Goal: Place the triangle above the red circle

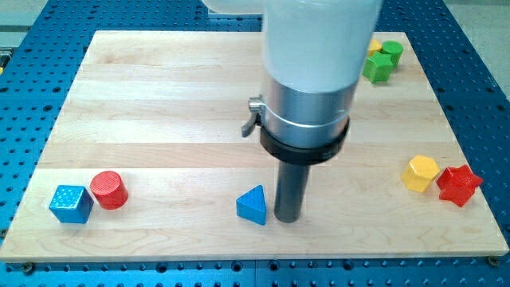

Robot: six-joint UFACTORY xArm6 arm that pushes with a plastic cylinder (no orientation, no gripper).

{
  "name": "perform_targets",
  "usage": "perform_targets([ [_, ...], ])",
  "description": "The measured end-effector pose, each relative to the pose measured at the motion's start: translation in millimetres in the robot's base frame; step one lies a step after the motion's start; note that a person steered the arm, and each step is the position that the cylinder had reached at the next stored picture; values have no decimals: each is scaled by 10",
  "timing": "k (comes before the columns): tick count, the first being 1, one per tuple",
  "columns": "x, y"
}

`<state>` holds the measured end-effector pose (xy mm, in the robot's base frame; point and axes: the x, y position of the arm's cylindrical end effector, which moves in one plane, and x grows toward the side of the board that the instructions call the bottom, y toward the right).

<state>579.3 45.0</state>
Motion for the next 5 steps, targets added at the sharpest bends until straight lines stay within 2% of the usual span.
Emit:
perform_targets([
  [1, 20, -121],
  [4, -203, -1634],
  [5, -373, -1780],
])
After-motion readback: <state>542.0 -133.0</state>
